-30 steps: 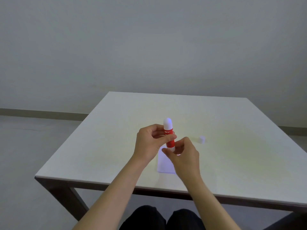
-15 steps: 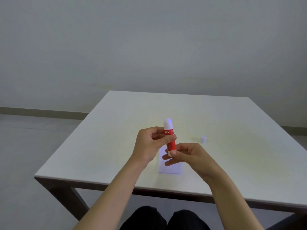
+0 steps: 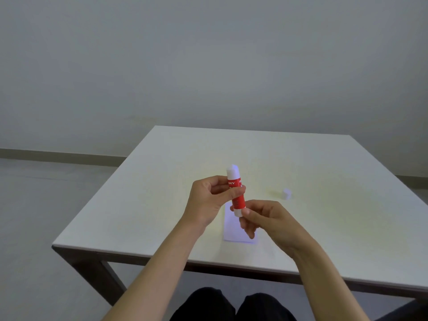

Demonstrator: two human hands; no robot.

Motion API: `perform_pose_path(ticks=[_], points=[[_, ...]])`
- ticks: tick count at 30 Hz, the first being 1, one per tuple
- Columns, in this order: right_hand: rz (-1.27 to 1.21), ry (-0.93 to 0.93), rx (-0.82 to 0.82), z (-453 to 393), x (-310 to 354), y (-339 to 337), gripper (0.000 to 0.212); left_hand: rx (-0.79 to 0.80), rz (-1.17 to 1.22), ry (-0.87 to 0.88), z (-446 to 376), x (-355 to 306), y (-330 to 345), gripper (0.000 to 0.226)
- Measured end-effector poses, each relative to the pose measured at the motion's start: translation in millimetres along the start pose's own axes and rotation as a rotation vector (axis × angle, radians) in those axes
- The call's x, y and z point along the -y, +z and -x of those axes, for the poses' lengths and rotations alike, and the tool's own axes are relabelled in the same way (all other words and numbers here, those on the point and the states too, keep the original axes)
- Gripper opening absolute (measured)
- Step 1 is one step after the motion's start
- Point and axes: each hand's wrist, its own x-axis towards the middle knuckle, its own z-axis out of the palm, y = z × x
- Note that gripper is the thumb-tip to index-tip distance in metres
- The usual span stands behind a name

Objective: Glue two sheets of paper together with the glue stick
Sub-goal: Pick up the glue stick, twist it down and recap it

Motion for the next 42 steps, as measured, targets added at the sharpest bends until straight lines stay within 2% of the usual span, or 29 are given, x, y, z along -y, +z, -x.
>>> perform_pose_path(ticks=[2, 6, 8, 10, 11, 13, 15, 16, 18, 21, 23, 25, 27, 29, 30, 32, 39, 42], points=[[0.006, 0.006, -0.134, -2.8, -2.0, 7.9, 0.007, -0.004, -0.006, 0.007, 0.7, 1.2, 0.5, 0.01], [0.296, -0.007, -0.532, -12.2, -9.6, 35.8, 0.029, -0.056, -0.051, 0.02, 0.9, 5.7, 2.5, 0.014], [0.411, -0.046, -0.521, -14.0, -11.0, 40.2, 0.032, -0.097, -0.076, 0.03, 0.2, 7.6, 1.0, 0.013], [0.43, -0.056, -0.386, -16.8, -10.2, 29.0, 0.037, -0.144, -0.162, 0.047, -1.2, 8.7, -4.1, 0.013], [0.458, -0.047, -0.349, -20.8, -12.6, 17.9, 0.046, -0.158, -0.239, 0.062, -1.6, 9.6, -8.3, 0.013], [0.564, 0.032, -0.453, -32.2, -20.8, -11.8, 0.062, -0.151, -0.429, 0.09, -1.5, 12.1, -17.4, 0.012], [0.744, 0.175, -0.604, -39.6, -33.3, -40.2, 0.06, -0.119, -0.59, 0.122, 0.4, 16.1, -24.0, 0.014], [0.841, 0.238, -0.602, -41.4, -42.2, -50.8, 0.059, -0.105, -0.655, 0.143, 1.8, 18.4, -26.1, 0.016], [0.969, 0.325, -0.497, -42.9, -58.7, -63.6, 0.057, -0.086, -0.771, 0.187, 3.2, 21.6, -27.7, 0.021], [1.087, 0.316, -0.444, -41.2, -71.4, -66.4, 0.053, -0.078, -0.835, 0.234, 4.1, 24.4, -26.5, 0.026], [1.06, 0.252, -0.532, -38.9, -66.4, -64.1, 0.049, -0.081, -0.84, 0.245, 4.5, 25.3, -25.9, 0.027], [0.939, 0.135, -0.62, -34.0, -56.1, -56.4, 0.036, -0.091, -0.85, 0.258, 4.8, 26.1, -26.2, 0.027], [0.493, 0.03, -0.584, -26.2, -42.3, -43.2, 0.025, -0.112, -0.854, 0.268, 4.9, 26.0, -25.8, 0.025], [0.0, -0.057, -0.406, -13.1, -25.8, -24.1, 0.022, -0.13, -0.841, 0.272, 4.2, 25.4, -23.9, 0.024], [-0.106, -0.089, -0.346, -7.8, -21.6, -16.8, 0.022, -0.134, -0.836, 0.274, 4.0, 25.0, -22.7, 0.023], [-0.115, -0.119, -0.303, -2.3, -16.6, -5.1, 0.023, -0.128, -0.837, 0.281, 3.9, 24.2, -20.9, 0.022], [-0.021, -0.14, -0.357, -2.4, -14.5, 12.8, 0.023, -0.071, -0.897, 0.301, 7.2, 24.1, -20.8, 0.023], [0.115, -0.138, -0.372, -4.5, -14.1, 14.5, 0.025, -0.038, -0.952, 0.323, 6.8, 24.8, -21.1, 0.024]])
